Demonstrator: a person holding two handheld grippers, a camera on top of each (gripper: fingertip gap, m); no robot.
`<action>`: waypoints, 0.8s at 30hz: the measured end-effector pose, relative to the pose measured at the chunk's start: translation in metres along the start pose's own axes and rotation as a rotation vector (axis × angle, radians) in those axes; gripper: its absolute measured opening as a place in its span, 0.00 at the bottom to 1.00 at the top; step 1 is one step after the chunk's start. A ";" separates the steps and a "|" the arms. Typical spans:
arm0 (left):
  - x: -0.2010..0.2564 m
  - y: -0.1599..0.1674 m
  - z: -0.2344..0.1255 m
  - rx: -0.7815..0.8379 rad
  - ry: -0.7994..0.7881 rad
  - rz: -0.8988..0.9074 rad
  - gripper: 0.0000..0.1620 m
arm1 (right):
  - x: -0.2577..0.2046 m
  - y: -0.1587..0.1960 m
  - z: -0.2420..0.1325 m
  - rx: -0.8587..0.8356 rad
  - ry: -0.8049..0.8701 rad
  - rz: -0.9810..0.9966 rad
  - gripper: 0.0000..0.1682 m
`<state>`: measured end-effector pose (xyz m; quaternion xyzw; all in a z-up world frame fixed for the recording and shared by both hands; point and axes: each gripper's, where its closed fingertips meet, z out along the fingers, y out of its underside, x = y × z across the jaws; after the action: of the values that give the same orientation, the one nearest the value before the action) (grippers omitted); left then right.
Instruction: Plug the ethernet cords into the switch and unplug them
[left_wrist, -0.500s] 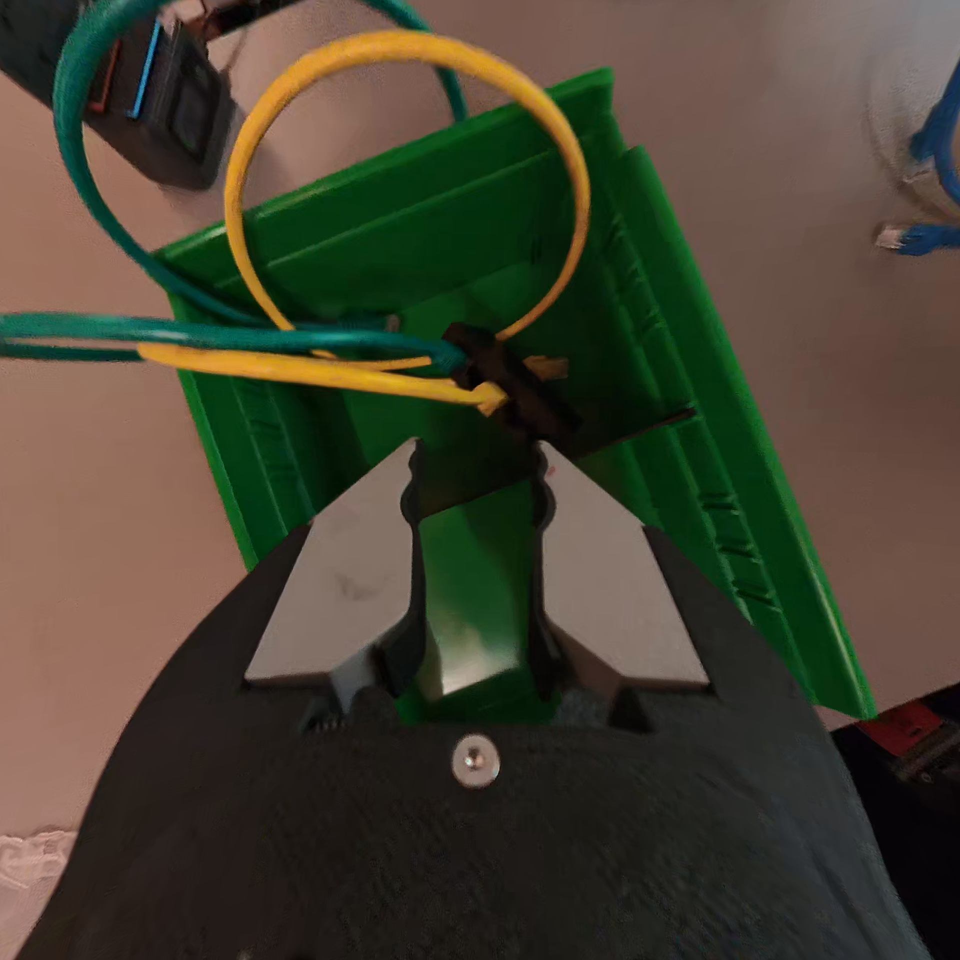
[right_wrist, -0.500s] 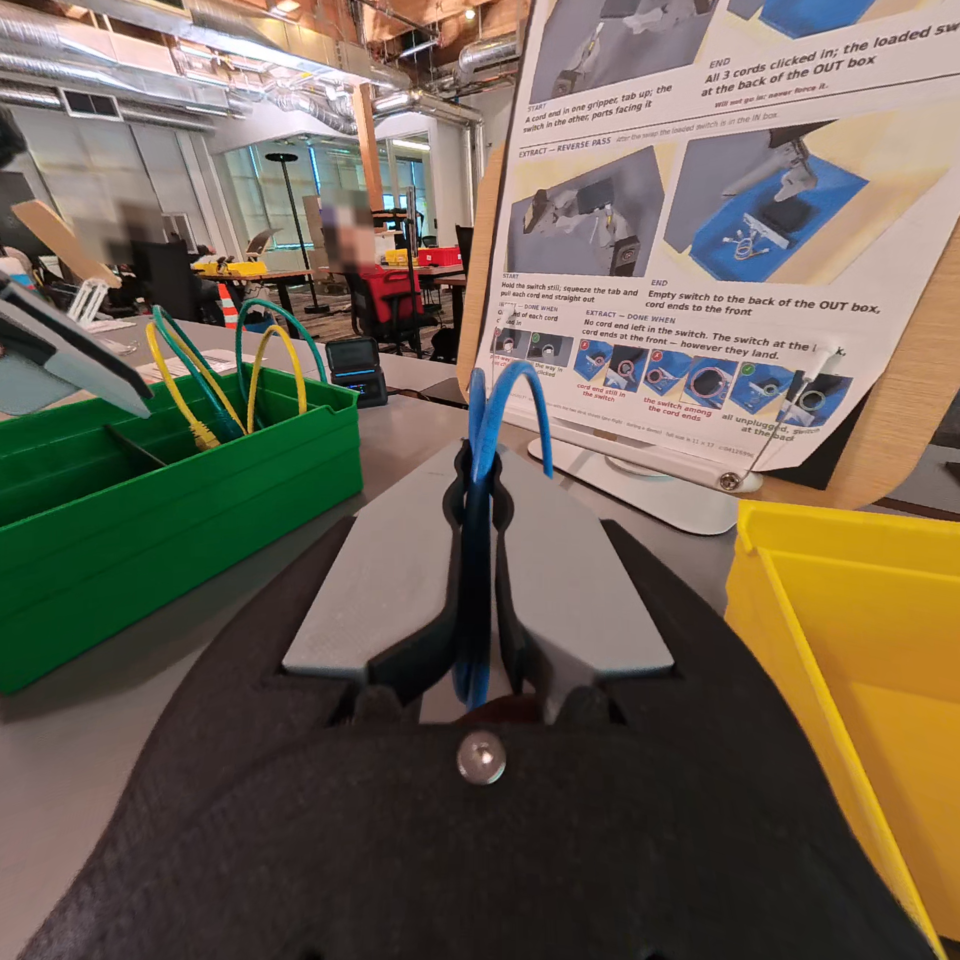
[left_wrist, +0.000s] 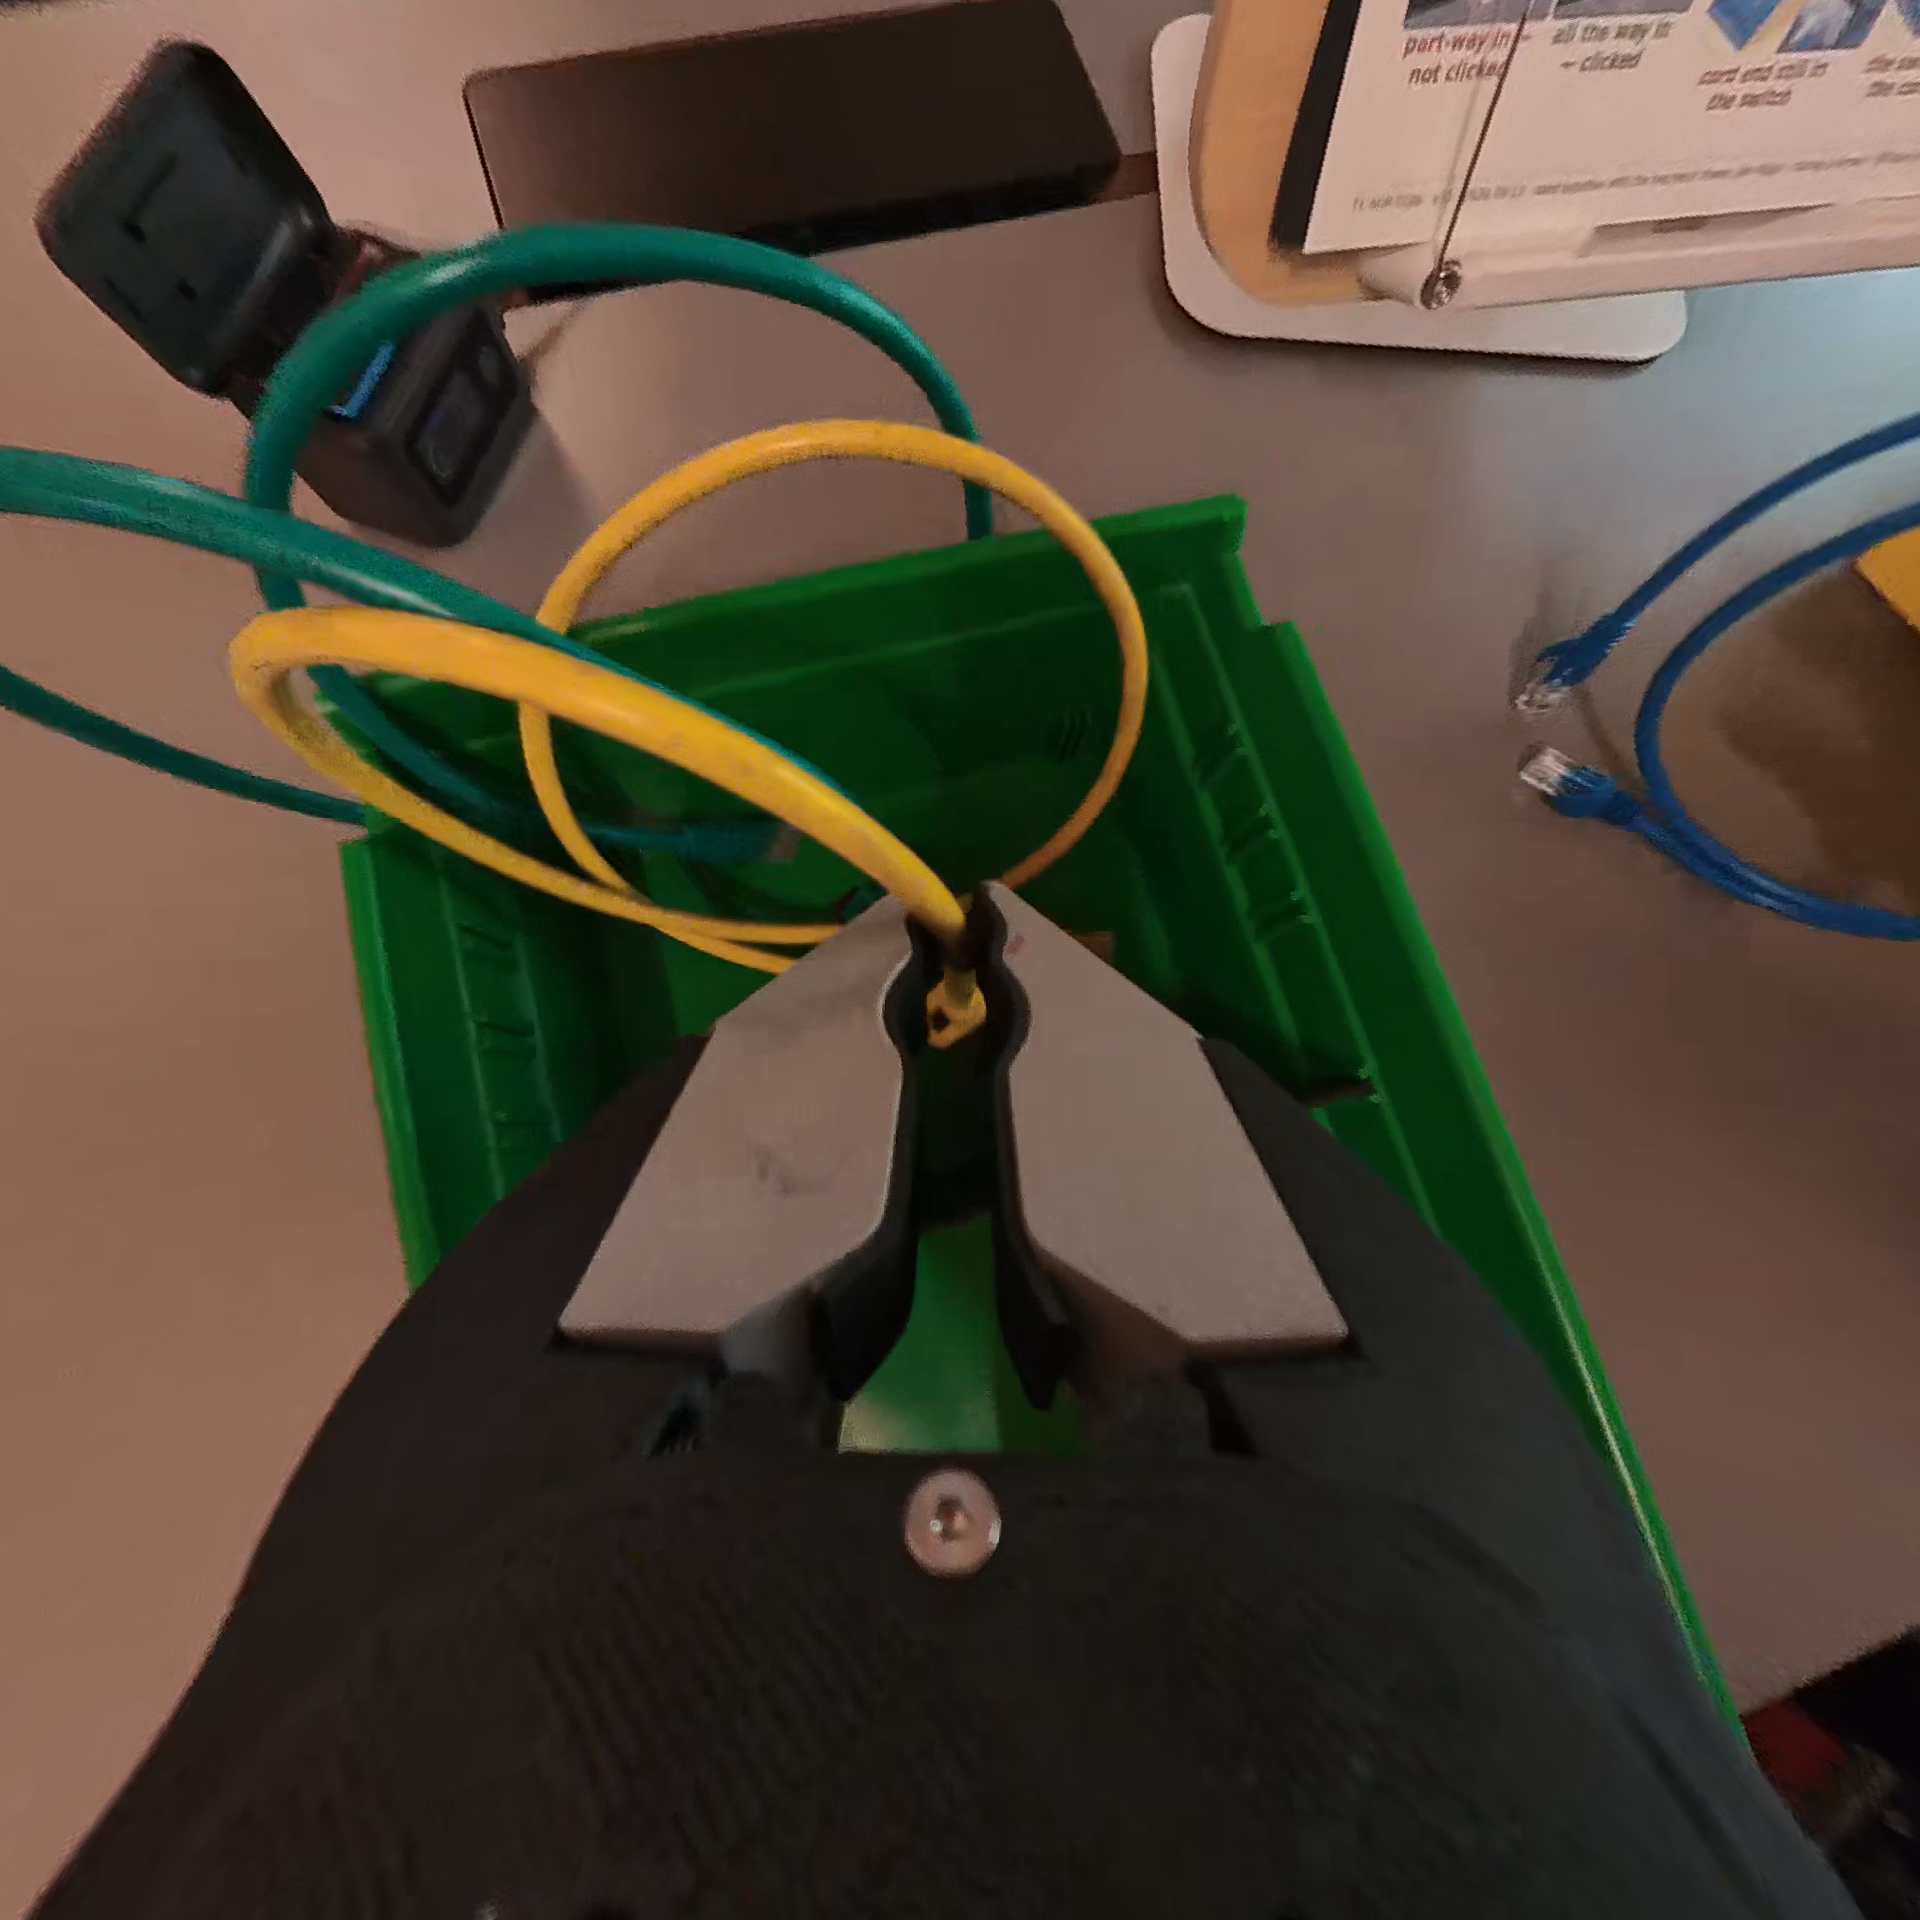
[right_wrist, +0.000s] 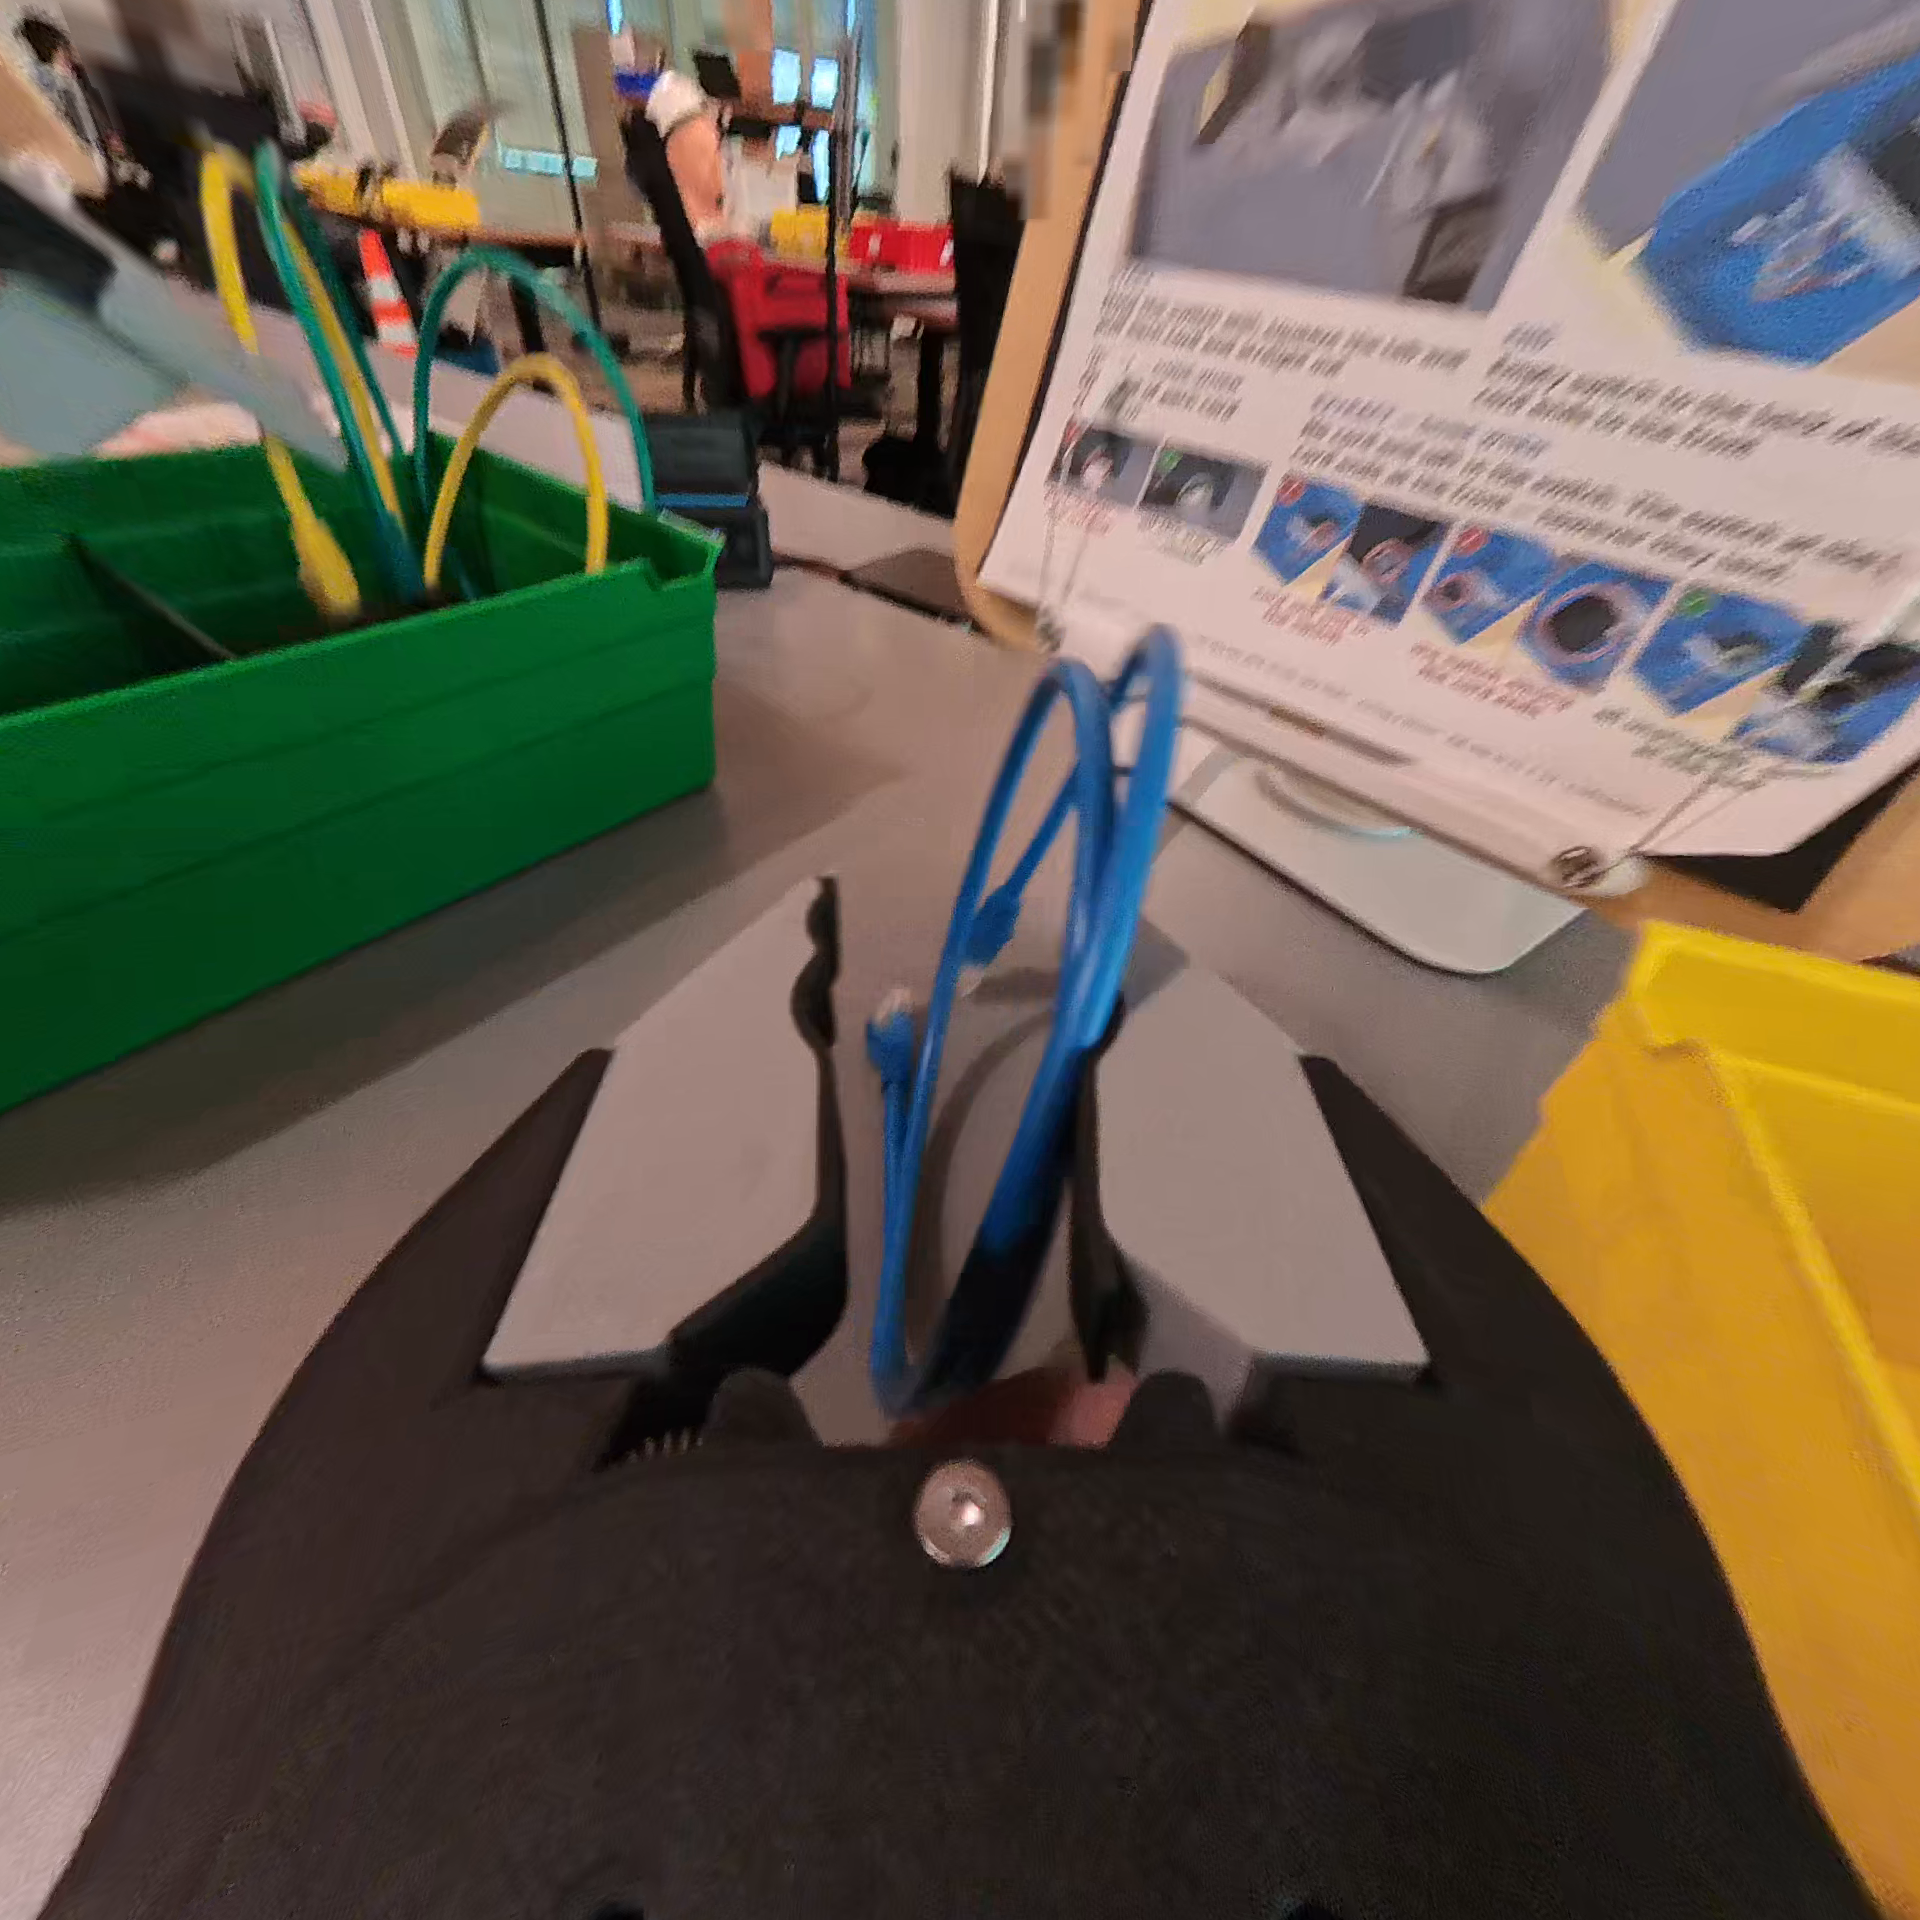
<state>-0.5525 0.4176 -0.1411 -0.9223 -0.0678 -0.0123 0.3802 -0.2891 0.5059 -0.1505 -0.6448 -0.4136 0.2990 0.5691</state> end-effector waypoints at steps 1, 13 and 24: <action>0.000 -0.003 -0.003 0.003 -0.011 0.012 0.02 | -0.005 0.007 0.004 -0.041 -0.021 -0.005 0.32; 0.047 -0.090 -0.091 0.215 0.010 0.169 0.02 | -0.004 -0.035 -0.021 0.169 -0.012 -0.034 0.64; 0.162 -0.126 -0.130 0.325 0.122 0.337 0.03 | -0.049 -0.079 -0.052 0.306 -0.099 -0.125 0.72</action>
<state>-0.4049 0.4332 0.0514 -0.8449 0.1093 0.0066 0.5237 -0.2833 0.4390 -0.0682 -0.5082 -0.4301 0.3538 0.6570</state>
